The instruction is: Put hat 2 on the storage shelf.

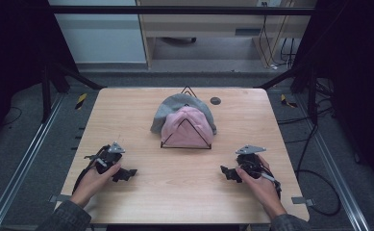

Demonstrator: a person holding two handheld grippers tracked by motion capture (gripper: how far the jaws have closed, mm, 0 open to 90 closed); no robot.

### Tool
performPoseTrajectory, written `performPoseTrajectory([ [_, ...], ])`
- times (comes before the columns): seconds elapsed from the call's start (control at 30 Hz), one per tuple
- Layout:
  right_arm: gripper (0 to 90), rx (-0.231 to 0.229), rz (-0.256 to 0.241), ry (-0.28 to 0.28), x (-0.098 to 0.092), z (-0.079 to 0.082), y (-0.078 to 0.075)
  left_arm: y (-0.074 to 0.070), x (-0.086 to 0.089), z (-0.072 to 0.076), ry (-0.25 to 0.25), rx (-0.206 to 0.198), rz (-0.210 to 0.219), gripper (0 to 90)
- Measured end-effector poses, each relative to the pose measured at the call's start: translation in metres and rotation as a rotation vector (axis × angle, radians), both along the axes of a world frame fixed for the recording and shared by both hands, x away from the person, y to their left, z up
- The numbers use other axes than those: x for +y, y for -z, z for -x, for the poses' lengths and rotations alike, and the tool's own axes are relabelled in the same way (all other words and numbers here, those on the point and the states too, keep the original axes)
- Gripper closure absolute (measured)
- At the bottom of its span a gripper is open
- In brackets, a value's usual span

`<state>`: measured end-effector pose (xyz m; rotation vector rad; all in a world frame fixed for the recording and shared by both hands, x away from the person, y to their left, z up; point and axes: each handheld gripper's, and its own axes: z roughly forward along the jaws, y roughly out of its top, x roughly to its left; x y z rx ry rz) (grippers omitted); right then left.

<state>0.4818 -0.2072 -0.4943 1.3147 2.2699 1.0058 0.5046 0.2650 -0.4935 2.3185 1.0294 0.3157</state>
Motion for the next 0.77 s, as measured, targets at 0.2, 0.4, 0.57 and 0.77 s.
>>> performPoseTrajectory([
  [0.2, 9.0, 0.017, -0.015, 0.024, -0.004, -0.003, 0.004, 0.004, 0.000, 0.000, -0.008, -0.041, -0.006, 1.8],
  [0.4, 6.8, 0.018, 0.003, 0.032, -0.001, -0.002, 0.011, 0.007, 0.001, 0.002, -0.004, -0.061, 0.008, 0.0],
  [0.57, 2.5, -0.047, 0.049, 0.009, 0.003, 0.003, 0.018, 0.007, 0.001, 0.004, -0.004, -0.062, 0.011, 0.0],
  [0.77, 2.8, -0.048, 0.051, 0.005, 0.003, 0.004, 0.018, 0.007, 0.000, 0.004, 0.006, -0.058, 0.007, 0.0],
])
